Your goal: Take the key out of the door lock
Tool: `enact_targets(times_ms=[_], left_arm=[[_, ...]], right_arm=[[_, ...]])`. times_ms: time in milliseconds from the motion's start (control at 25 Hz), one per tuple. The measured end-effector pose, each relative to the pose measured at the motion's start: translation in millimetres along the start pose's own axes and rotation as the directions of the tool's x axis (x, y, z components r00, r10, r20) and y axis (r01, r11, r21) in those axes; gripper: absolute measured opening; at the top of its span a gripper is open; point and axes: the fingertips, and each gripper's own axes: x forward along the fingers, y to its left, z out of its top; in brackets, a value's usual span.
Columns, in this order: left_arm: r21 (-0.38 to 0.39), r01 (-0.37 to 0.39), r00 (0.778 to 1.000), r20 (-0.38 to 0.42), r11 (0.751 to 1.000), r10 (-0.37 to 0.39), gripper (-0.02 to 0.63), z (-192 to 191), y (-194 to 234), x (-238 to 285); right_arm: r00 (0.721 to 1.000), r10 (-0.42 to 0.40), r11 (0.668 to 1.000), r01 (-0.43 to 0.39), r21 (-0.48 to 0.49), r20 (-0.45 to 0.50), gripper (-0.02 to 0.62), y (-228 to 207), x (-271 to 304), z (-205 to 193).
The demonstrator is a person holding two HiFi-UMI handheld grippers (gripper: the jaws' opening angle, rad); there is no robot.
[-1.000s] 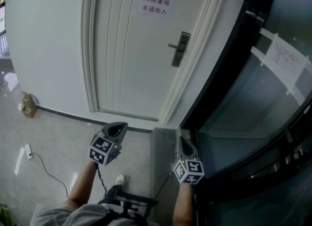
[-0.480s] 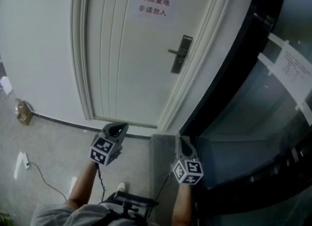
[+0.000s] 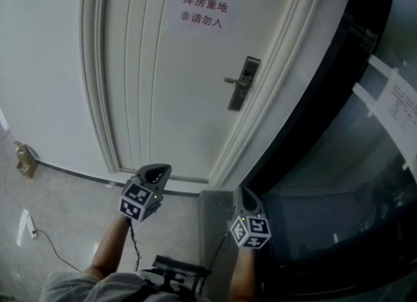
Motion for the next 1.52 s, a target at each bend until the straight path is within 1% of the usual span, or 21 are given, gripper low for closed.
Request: enact_targets(times_ms=[360,680,920,1200,1520], left_arm=[[0.012,0.011,1.000,0.024,1.000,-0.012,-0.008,14,54,67],[0.014,0.023,0.999,0.031,1.000,-0.024,-0.008,16,85,102],[-0.001,0.017,0.999,0.029,1.000,-0.017,-0.008,13,97,117],[-0.007,0.025,1.000,0.013,1.000,-0.025,-0.008,2,100,144],[-0.016,0.017,1.000,0.005,1.000,-0.017,-0.008,4,118,200]], right_arm=[[0.999,-0.023,1.000,0.023,-0.006,0.026,0.012,-19,77,17],[0.998,-0.040,0.999,0.041,-0.021,0.045,0.012,-27,122,27],[0.998,-0.047,0.998,0.048,-0.026,0.045,0.012,-33,138,28],[0.998,-0.049,0.998,0.050,-0.028,0.032,0.012,-49,161,18],[0.999,-0.048,0.998,0.049,-0.028,0.023,0.012,-82,208,18]])
